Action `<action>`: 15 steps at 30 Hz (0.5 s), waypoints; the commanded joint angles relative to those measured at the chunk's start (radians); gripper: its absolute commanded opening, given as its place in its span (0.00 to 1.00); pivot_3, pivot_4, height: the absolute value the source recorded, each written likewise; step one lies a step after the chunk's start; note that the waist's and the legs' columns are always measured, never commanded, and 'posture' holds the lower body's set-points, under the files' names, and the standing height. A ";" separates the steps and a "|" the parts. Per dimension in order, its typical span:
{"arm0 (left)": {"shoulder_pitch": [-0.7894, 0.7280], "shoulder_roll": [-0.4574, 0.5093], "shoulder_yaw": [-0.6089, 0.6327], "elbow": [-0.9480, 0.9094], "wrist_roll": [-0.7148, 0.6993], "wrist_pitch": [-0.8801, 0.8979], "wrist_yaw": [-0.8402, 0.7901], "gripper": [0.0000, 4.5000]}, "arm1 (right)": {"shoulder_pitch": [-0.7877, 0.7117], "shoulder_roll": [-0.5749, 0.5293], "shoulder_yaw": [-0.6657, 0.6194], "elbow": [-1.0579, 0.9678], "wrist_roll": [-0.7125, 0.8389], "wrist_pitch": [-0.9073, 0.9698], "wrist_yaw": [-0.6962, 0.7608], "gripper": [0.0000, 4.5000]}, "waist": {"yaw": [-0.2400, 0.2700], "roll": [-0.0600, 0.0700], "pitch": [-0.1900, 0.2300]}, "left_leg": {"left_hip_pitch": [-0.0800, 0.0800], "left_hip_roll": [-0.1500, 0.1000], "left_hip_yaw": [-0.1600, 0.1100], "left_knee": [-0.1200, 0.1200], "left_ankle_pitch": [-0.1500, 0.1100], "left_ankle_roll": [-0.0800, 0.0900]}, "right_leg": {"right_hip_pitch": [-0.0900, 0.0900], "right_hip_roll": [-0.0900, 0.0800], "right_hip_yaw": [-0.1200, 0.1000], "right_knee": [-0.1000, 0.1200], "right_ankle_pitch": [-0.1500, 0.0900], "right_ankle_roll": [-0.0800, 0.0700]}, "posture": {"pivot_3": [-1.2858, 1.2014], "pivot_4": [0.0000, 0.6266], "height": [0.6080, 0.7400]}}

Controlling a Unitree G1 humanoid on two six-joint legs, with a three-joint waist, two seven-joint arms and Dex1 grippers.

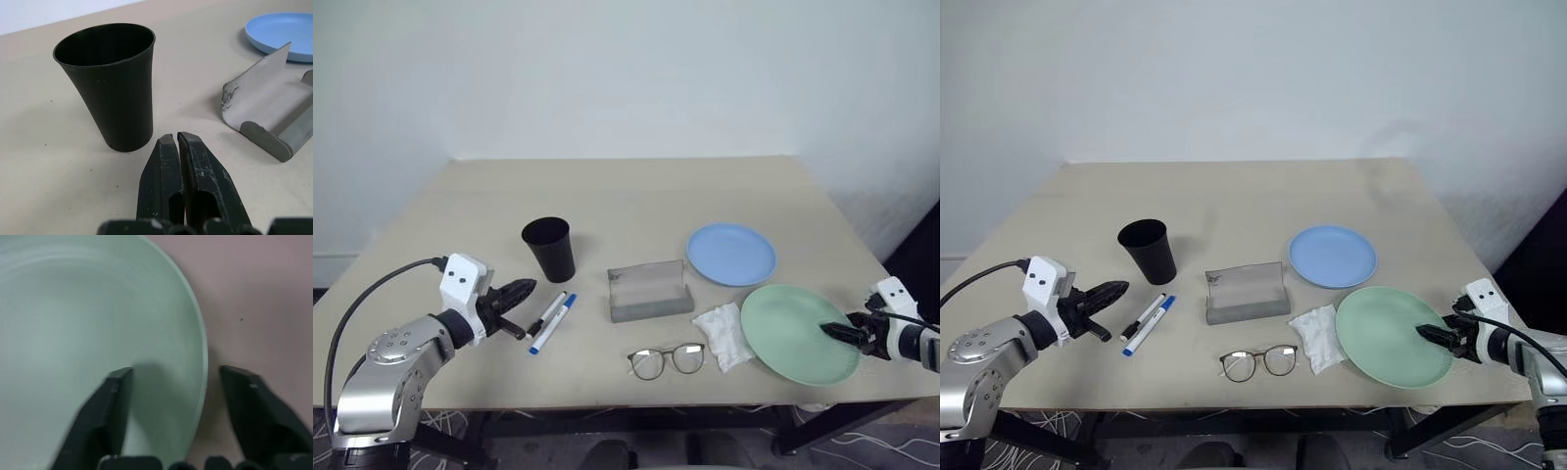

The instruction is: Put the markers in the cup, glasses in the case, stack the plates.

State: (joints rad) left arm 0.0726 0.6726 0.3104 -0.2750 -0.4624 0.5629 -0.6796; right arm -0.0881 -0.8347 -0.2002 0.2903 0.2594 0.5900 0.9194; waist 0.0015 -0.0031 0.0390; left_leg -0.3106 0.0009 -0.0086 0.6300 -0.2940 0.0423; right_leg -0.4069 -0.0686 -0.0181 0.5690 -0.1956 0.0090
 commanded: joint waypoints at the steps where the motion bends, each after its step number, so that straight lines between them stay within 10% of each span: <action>1: -0.023 0.013 0.001 0.004 0.014 -0.028 -0.004 0.00 | -0.022 0.004 -0.022 -0.028 0.031 0.004 0.002 0.38 | 0.000 0.000 0.000 | 0.000 0.000 0.000 0.000 0.000 0.000 | 0.000 0.000 0.000 0.000 0.000 0.000 | 0.52 0.00 0.96; 6: -0.023 0.001 -0.009 0.008 0.025 -0.037 0.001 0.00 | -0.066 0.014 -0.038 0.007 0.068 0.060 -0.005 0.01 | -0.002 0.000 0.000 | 0.000 0.001 0.000 0.000 0.000 0.000 | -0.001 0.000 -0.001 0.000 0.000 0.000 | 0.52 0.00 0.96; 15: -0.014 -0.019 -0.017 0.004 0.035 -0.047 0.016 0.00 | -0.215 -0.001 -0.128 0.101 0.214 0.264 0.022 0.00 | -0.001 0.000 0.000 | -0.001 0.002 0.001 0.000 0.000 0.000 | -0.002 0.000 -0.003 -0.001 0.000 0.000 | 0.52 0.00 0.96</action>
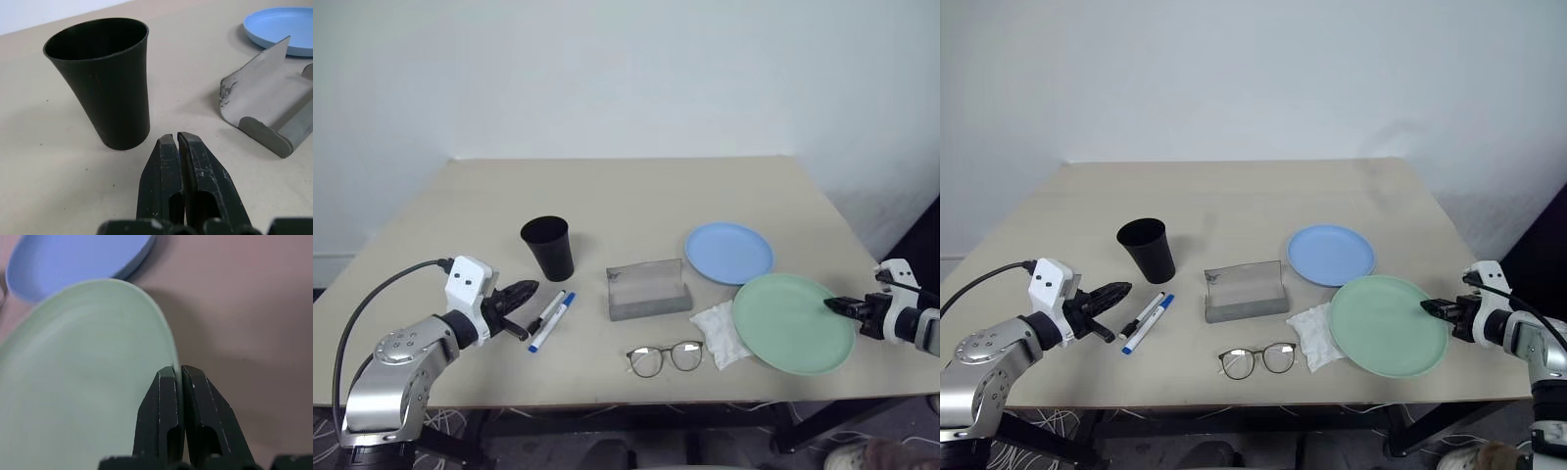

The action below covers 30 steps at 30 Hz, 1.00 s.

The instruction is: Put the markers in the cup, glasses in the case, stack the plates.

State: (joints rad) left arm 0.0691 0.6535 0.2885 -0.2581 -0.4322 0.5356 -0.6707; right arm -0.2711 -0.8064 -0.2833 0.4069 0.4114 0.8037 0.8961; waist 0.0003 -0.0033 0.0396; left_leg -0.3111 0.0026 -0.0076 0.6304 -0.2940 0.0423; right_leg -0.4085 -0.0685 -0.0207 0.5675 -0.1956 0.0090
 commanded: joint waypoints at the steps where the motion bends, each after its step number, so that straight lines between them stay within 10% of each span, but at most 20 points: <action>1: -0.009 -0.002 0.006 -0.014 0.006 -0.020 0.009 0.00 | -0.027 -0.040 -0.045 -0.028 0.079 0.064 0.078 0.00 | 0.001 0.000 0.000 | 0.000 0.000 0.000 0.000 0.000 0.000 | 0.000 0.000 0.000 0.000 0.000 0.000 | 0.52 0.00 0.96; 20: -0.008 -0.017 0.009 -0.017 0.005 -0.019 0.022 0.00 | -0.357 0.131 -0.008 0.092 0.077 0.121 -0.166 0.00 | 0.001 0.003 -0.001 | -0.002 0.001 -0.001 0.000 0.000 0.000 | -0.001 0.002 0.001 0.002 0.001 0.001 | 0.52 0.00 0.96; 30: -0.019 -0.024 0.020 -0.012 -0.001 -0.015 0.031 0.00 | -0.617 0.260 0.008 0.509 -0.058 -0.117 -0.392 0.00 | -0.001 0.005 -0.003 | -0.007 -0.005 -0.003 0.000 0.002 0.003 | -0.003 0.002 0.008 0.002 0.013 0.005 | 0.52 0.00 0.96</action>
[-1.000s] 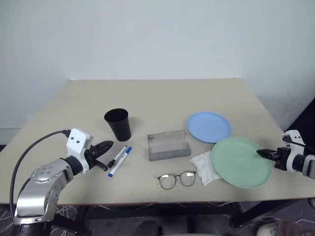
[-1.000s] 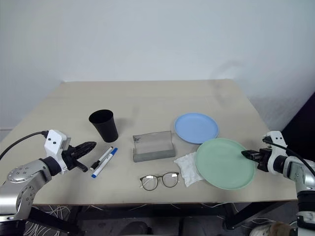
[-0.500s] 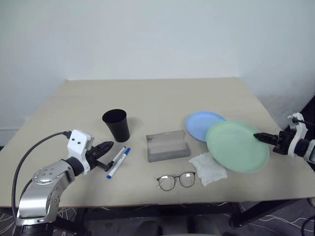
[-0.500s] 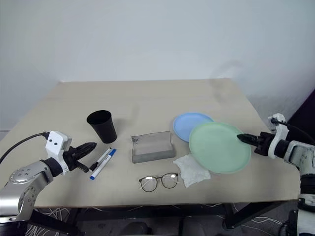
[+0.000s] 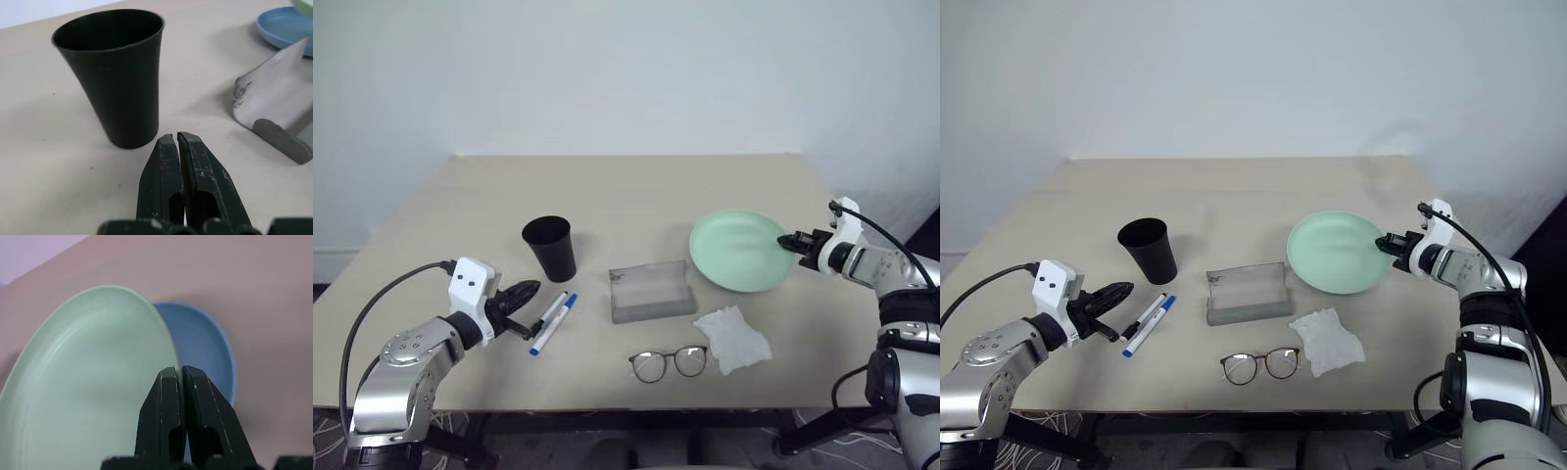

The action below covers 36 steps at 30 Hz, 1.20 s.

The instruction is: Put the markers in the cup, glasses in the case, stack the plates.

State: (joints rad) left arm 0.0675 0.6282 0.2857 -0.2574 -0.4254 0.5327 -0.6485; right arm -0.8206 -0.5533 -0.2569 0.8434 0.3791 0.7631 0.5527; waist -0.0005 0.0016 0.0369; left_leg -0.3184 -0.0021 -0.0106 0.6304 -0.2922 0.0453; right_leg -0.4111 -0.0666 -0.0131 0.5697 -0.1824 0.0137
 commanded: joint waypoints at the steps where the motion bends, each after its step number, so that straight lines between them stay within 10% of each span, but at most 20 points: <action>1: -0.016 0.001 0.024 -0.014 -0.008 -0.012 0.010 0.00 | -0.081 0.011 -0.014 0.103 -0.036 -0.097 -0.055 0.00 | 0.000 0.000 0.000 | -0.001 -0.001 0.000 0.000 0.000 0.000 | 0.000 0.000 0.001 -0.001 0.006 0.000 | 0.52 0.00 0.96; 11: 0.017 0.001 0.041 -0.046 -0.018 -0.007 0.023 0.00 | -0.136 0.041 -0.002 0.282 -0.098 -0.252 -0.094 0.00 | -0.002 0.002 -0.002 | -0.004 -0.003 -0.001 -0.001 0.003 0.005 | 0.001 0.002 0.001 0.000 0.007 0.000 | 0.52 0.00 0.96; 24: 0.018 0.017 0.034 -0.041 -0.011 -0.026 0.019 0.00 | -0.070 -0.067 0.128 0.030 -0.157 -0.287 0.277 0.99 | -0.023 0.004 -0.001 | -0.005 -0.003 -0.001 0.000 0.006 0.010 | 0.002 0.001 0.002 -0.001 0.007 0.000 | 0.52 0.00 0.96; 36: 0.001 0.017 0.027 -0.003 0.031 -0.104 0.010 0.00 | 0.357 -0.247 0.288 -0.714 -0.050 -0.142 0.679 0.99 | -0.018 0.002 -0.002 | -0.005 -0.001 -0.001 0.001 0.006 0.010 | 0.002 -0.001 0.000 0.001 0.007 0.000 | 0.52 0.00 0.96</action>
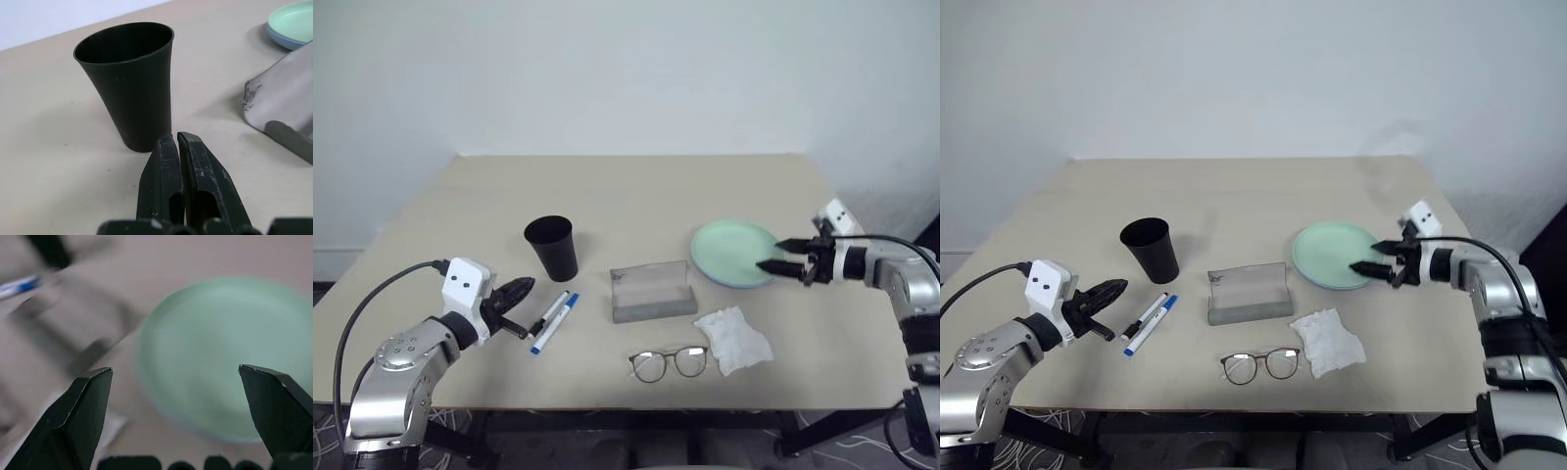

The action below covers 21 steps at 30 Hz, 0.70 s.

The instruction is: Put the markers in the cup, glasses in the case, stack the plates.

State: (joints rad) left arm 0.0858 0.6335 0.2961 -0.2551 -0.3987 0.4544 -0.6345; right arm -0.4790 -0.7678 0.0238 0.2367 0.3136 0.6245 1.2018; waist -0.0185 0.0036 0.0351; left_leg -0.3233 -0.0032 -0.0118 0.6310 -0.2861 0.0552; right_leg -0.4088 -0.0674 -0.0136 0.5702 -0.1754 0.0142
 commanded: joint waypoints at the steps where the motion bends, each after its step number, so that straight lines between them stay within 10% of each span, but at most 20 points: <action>1: -0.016 0.010 0.016 -0.007 0.004 -0.026 -0.005 0.00 | 0.031 -0.036 0.015 -0.126 0.016 -0.001 0.035 0.99 | -0.001 -0.001 0.000 | 0.000 0.000 0.000 0.000 0.000 -0.001 | 0.000 -0.001 0.000 -0.001 0.000 0.000 | 0.52 0.00 0.96; 21: 0.003 0.005 0.025 -0.015 -0.001 -0.020 0.003 0.00 | 0.109 0.026 0.204 -0.041 -0.168 -0.237 -0.001 0.99 | -0.001 -0.001 0.001 | -0.001 0.005 0.004 0.001 -0.002 -0.004 | -0.002 -0.002 -0.006 -0.013 -0.001 0.001 | 0.52 0.00 0.96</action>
State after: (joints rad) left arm 0.0967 0.6330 0.2964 -0.2520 -0.3951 0.4483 -0.6332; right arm -0.3517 -0.7471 0.2286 0.2075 0.1523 0.4165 1.1978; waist -0.0192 0.0023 0.0360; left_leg -0.3246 0.0018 -0.0083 0.6322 -0.2886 0.0509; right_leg -0.4104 -0.0688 -0.0194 0.5571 -0.1760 0.0152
